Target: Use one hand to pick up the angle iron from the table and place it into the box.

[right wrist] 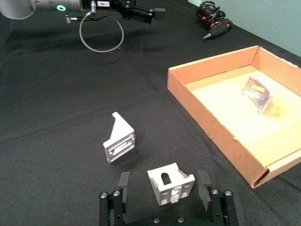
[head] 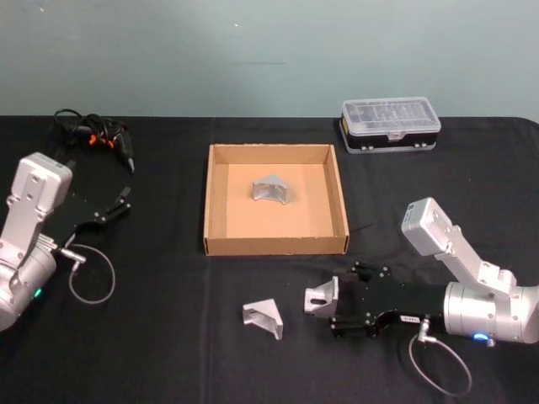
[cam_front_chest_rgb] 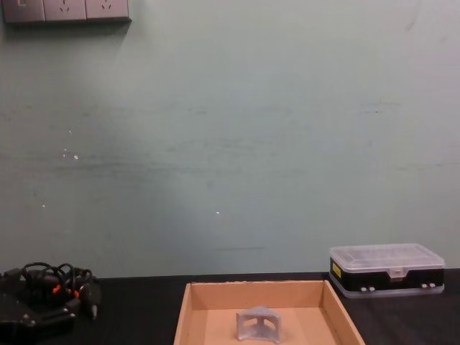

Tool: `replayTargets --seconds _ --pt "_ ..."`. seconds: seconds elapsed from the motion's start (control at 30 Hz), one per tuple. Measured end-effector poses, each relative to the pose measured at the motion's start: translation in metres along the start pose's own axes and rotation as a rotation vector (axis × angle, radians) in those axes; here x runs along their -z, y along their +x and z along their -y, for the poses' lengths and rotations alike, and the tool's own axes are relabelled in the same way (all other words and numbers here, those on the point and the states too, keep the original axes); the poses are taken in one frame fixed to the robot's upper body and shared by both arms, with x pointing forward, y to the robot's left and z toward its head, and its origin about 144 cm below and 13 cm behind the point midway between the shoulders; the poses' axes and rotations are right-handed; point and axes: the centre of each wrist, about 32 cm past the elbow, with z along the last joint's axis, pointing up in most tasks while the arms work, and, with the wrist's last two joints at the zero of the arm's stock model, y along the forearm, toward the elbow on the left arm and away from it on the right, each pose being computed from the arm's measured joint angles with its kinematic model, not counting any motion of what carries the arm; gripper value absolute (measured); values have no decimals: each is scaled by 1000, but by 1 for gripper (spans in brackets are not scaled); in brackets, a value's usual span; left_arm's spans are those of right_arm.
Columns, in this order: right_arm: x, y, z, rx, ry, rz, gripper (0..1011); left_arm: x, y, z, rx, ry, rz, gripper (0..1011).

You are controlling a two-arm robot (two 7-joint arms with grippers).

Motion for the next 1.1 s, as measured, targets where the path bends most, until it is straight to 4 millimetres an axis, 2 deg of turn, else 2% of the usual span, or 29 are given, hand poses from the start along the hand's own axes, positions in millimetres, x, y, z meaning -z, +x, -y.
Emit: replayTargets --seconds 0.13,0.17,0.33,0.37,0.4,0.5,0.57,1.1 --pt "0 0 0 0 1 0 841 0 0 0 0 0 0 1011" --pt "0 0 0 0 1 0 788 0 0 0 0 0 0 1011" --pt "0 0 0 1 2 -1 656 0 0 0 0 0 0 1012" --pt "0 0 1 1 2 -1 595 0 0 0 0 0 0 1011" --pt "0 0 1 1 2 -1 595 0 0 0 0 0 0 1011" --pt "0 0 1 1 3 0 483 0 0 0 0 0 0 1011" --pt "0 0 1 1 3 0 453 0 0 0 0 0 0 1011" --pt "0 0 1 0 5 0 453 0 0 0 0 0 0 1011"
